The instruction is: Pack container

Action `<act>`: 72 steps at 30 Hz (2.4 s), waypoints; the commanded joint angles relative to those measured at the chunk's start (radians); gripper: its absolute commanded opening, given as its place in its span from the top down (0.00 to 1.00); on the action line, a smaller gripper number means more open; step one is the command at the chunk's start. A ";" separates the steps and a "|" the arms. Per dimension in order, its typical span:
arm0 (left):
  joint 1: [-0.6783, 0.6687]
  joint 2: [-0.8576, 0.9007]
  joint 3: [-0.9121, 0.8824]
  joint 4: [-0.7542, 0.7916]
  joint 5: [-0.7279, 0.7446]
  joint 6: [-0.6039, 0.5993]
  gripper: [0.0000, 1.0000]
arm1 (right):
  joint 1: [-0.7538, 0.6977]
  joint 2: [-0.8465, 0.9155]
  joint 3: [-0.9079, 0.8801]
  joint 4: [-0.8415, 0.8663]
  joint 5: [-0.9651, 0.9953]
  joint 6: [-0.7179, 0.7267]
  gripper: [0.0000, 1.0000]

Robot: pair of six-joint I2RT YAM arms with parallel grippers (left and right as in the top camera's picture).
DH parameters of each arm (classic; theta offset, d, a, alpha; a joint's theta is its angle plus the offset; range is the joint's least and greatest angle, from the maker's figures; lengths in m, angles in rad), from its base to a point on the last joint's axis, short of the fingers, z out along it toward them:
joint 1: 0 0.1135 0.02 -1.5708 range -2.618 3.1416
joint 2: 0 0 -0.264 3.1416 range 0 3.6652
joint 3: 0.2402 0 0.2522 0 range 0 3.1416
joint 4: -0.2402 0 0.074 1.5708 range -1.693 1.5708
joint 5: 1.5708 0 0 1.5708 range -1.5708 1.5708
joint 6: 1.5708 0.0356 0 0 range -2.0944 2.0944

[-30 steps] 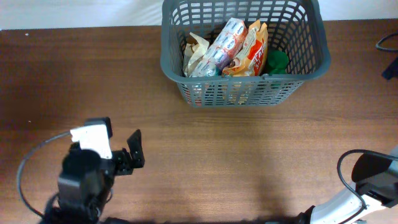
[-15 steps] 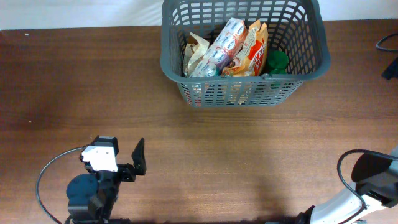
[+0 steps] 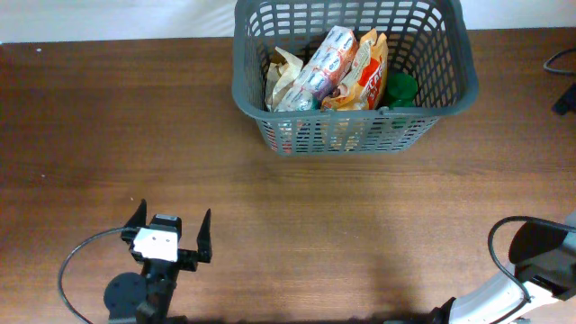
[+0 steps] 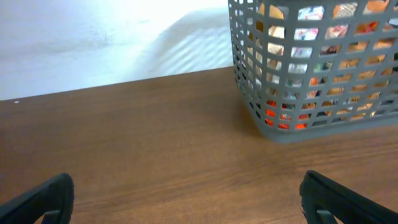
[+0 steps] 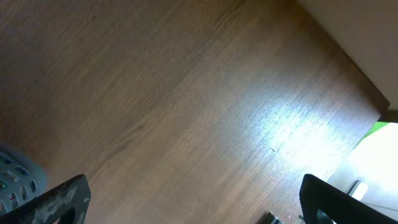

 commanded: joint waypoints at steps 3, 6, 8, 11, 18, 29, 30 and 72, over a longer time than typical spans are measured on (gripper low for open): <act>0.005 -0.057 -0.058 0.044 0.021 0.013 0.01 | -0.004 0.000 -0.003 0.000 0.016 0.012 0.01; 0.000 -0.057 -0.089 0.123 0.022 0.013 0.01 | -0.004 0.000 -0.003 0.000 0.016 0.012 0.01; -0.002 -0.057 -0.107 0.156 0.024 0.012 0.01 | -0.004 0.000 -0.003 0.000 0.016 0.012 0.01; -0.002 -0.057 -0.143 0.202 0.024 -0.013 0.01 | -0.004 0.000 -0.003 0.000 0.016 0.012 0.01; -0.002 -0.057 -0.213 0.224 0.024 -0.056 0.01 | -0.004 0.000 -0.003 0.000 0.016 0.012 0.01; -0.002 -0.057 -0.219 0.223 -0.019 -0.035 0.01 | -0.004 0.000 -0.003 0.000 0.016 0.012 0.01; -0.002 -0.057 -0.219 0.223 -0.019 -0.024 0.01 | -0.004 0.000 -0.003 0.000 0.016 0.012 0.01; -0.002 -0.057 -0.219 0.224 -0.025 0.020 0.01 | -0.004 0.000 -0.003 0.000 0.016 0.012 0.01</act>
